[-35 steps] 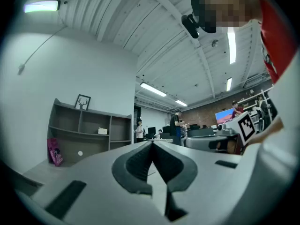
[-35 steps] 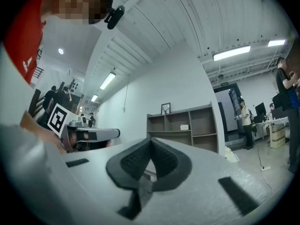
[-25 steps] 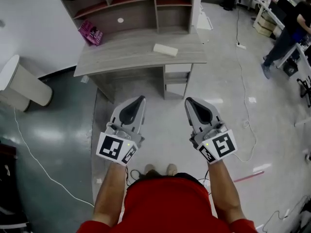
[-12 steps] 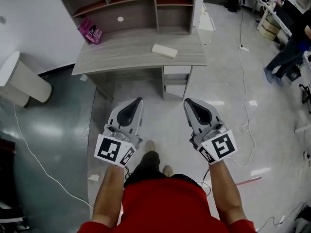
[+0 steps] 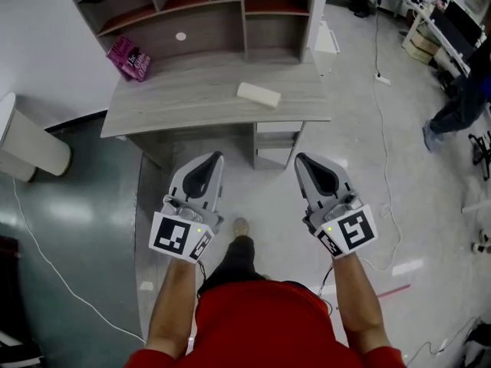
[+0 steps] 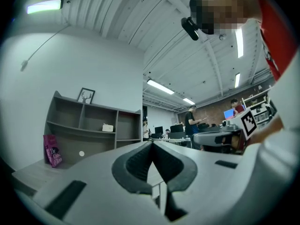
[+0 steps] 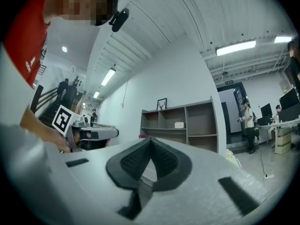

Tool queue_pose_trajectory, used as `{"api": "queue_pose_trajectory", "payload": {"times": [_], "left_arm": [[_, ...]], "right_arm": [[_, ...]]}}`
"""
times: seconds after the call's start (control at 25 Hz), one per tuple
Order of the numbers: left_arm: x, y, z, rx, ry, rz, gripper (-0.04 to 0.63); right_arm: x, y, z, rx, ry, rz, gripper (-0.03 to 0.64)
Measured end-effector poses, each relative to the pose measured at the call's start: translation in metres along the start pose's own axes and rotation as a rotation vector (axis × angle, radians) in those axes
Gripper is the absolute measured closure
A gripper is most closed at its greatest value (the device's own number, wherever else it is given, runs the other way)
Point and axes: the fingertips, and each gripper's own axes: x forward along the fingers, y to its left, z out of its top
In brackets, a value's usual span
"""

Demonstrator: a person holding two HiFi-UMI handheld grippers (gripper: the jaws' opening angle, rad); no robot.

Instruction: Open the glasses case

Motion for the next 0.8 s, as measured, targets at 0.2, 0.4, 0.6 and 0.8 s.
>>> {"api": "queue_pose_trajectory", "payload": {"times": [0.2,0.4,0.6,0.8], "left_arm": [[0.038,0.049,-0.022,-0.008,0.04,-0.031,0.588],[0.079,0.099,-0.025,-0.012,0.019,-0.051,0.588],[0.111,0.137,-0.04,-0.016,0.024,-0.086,0.588],[0.133,0.165,-0.06,-0.032,0.051,-0.1,0.588]], "right_arm": [[0.055,-0.027,-0.014,0.009,0.012,-0.027,0.614],[0.109,-0.05,-0.027,0.012,0.034,-0.054,0.614],[0.153,-0.071,-0.04,-0.005,0.058,-0.089,0.614],[0.181,-0.085,-0.059,-0.022,0.103,-0.105,0.614]]}}
